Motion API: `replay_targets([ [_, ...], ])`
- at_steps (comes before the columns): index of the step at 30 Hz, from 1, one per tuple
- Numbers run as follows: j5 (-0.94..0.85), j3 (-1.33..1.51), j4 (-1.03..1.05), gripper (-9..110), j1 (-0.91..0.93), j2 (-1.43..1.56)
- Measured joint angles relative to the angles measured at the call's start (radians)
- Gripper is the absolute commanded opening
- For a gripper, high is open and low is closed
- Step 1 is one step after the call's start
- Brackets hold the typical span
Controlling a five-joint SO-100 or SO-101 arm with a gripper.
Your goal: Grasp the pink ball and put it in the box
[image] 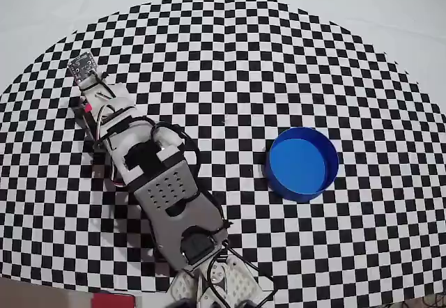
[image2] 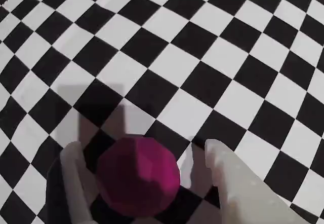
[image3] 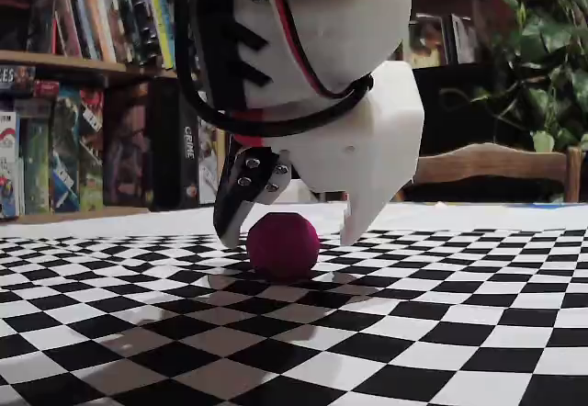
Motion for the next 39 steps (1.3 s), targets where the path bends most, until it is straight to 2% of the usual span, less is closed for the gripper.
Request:
replay_targets([
  [30, 0.0, 0.005, 0.0, 27, 0.0, 0.0],
  [39, 0.0, 0.005, 0.0, 9, 0.0, 0.0],
])
